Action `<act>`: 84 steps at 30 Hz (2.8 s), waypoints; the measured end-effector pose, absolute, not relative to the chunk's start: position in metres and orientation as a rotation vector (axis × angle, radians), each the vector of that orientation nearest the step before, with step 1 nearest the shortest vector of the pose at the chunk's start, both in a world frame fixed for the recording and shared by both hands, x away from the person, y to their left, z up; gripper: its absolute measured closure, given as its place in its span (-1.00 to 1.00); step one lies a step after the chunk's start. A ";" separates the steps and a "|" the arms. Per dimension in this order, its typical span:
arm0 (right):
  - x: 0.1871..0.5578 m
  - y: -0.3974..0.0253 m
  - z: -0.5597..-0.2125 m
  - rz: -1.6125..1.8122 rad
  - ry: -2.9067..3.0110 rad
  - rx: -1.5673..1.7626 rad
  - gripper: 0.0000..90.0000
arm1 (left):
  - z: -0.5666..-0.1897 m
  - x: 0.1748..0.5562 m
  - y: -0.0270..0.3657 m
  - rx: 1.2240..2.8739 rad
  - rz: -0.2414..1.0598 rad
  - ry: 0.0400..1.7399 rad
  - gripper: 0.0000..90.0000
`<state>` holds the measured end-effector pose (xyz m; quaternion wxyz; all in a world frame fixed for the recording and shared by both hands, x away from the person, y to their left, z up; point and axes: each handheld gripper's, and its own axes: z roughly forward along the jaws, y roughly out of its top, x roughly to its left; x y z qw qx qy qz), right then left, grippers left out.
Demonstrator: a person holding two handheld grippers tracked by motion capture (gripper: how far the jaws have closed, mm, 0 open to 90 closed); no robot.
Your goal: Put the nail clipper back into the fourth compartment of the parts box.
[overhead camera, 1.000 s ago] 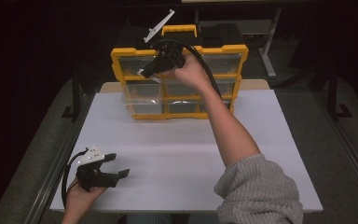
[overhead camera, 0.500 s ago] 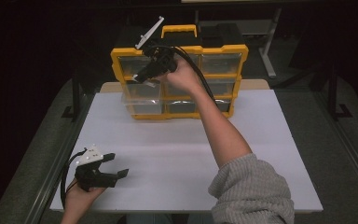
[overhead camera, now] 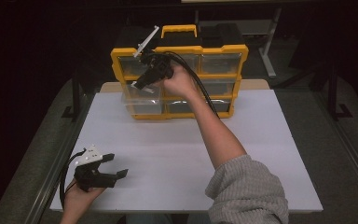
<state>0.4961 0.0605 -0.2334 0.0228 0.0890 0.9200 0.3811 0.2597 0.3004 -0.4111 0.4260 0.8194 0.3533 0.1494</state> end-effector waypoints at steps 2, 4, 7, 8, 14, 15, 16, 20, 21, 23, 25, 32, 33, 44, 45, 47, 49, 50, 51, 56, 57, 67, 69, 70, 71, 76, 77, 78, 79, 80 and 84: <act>0.496 0.061 -0.237 1.179 2.848 0.279 0.69 | -0.411 0.260 0.300 2.048 0.374 0.883 -0.61; 0.495 0.062 -0.240 1.156 2.858 0.276 0.69 | -0.411 0.259 0.300 2.044 0.374 0.885 -0.61; 0.495 0.062 -0.244 1.157 2.856 0.271 0.69 | -0.410 0.259 0.300 2.039 0.372 0.888 -0.61; 0.495 0.062 -0.245 1.167 2.855 0.273 0.69 | -0.410 0.259 0.300 2.039 0.372 0.889 -0.61; 0.496 0.061 -0.252 1.153 2.862 0.283 0.69 | -0.411 0.259 0.300 2.046 0.372 0.886 -0.61; 0.497 0.061 -0.254 1.148 2.866 0.287 0.68 | -0.411 0.259 0.300 2.048 0.372 0.886 -0.61; 0.497 0.061 -0.254 1.148 2.866 0.287 0.68 | -0.411 0.259 0.300 2.049 0.372 0.885 -0.61; 0.497 0.064 -0.256 1.180 2.866 0.302 0.60 | -0.411 0.259 0.300 2.049 0.367 0.886 -0.61; 0.496 0.064 -0.255 1.179 2.859 0.302 0.59 | -0.411 0.259 0.300 2.051 0.369 0.884 -0.61; 0.494 0.063 -0.252 1.189 2.848 0.295 0.58 | -0.410 0.259 0.300 2.049 0.369 0.884 -0.61; 0.491 0.060 -0.248 1.195 2.839 0.295 0.56 | -0.410 0.259 0.300 2.051 0.369 0.883 -0.61; 0.484 0.034 -0.232 1.365 2.752 0.313 0.45 | -0.411 0.259 0.296 2.042 0.354 0.886 -0.61; 0.482 0.030 -0.231 1.361 2.743 0.321 0.43 | -0.410 0.258 0.295 2.053 0.353 0.882 -0.61; 0.462 -0.018 -0.237 1.413 2.686 0.428 -0.17 | -0.411 0.259 0.290 2.035 0.344 0.862 -0.62; 0.459 -0.022 -0.240 1.421 2.681 0.442 -0.19 | -0.411 0.259 0.290 2.034 0.343 0.858 -0.62; 0.456 -0.031 -0.246 1.430 2.679 0.467 -0.28 | -0.411 0.258 0.288 2.038 0.339 0.859 -0.62; 0.452 -0.039 -0.252 1.447 2.677 0.518 -0.36 | -0.410 0.258 0.288 2.048 0.341 0.850 -0.62; 0.451 -0.043 -0.255 1.466 2.678 0.544 -0.39 | -0.410 0.257 0.288 2.043 0.336 0.851 -0.62; 0.450 -0.047 -0.258 1.472 2.677 0.563 -0.42 | -0.410 0.257 0.287 2.037 0.332 0.856 -0.62; 0.444 -0.062 -0.264 1.473 2.658 0.607 -0.47 | -0.411 0.258 0.285 2.041 0.329 0.852 -0.62; 0.443 -0.065 -0.265 1.478 2.653 0.615 -0.47 | -0.411 0.258 0.285 2.048 0.328 0.851 -0.62; 0.433 -0.084 -0.275 1.433 2.618 0.654 -0.63 | -0.412 0.258 0.285 2.043 0.322 0.857 -0.63; 0.432 -0.089 -0.280 1.416 2.614 0.635 -0.63 | -0.412 0.259 0.286 2.045 0.328 0.853 -0.63; 0.430 -0.091 -0.283 1.416 2.613 0.642 -0.64 | -0.412 0.258 0.286 2.045 0.325 0.856 -0.63; 0.429 -0.093 -0.285 1.415 2.611 0.658 -0.65 | -0.412 0.258 0.286 2.046 0.326 0.856 -0.63; 0.422 -0.107 -0.296 1.429 2.598 0.708 -0.66 | -0.412 0.259 0.286 2.042 0.332 0.854 -0.63; 0.420 -0.110 -0.297 1.428 2.599 0.711 -0.66 | -0.412 0.259 0.286 2.045 0.334 0.853 -0.63; 0.419 -0.113 -0.299 1.433 2.592 0.709 -0.66 | -0.412 0.259 0.286 2.045 0.334 0.852 -0.63; 0.417 -0.117 -0.301 1.431 2.585 0.715 -0.66 | -0.412 0.259 0.286 2.046 0.335 0.852 -0.63; 0.415 -0.119 -0.302 1.429 2.581 0.722 -0.66 | -0.412 0.259 0.286 2.045 0.334 0.853 -0.63; 0.408 -0.131 -0.309 1.419 2.568 0.726 -0.66 | -0.413 0.259 0.285 2.038 0.327 0.864 -0.63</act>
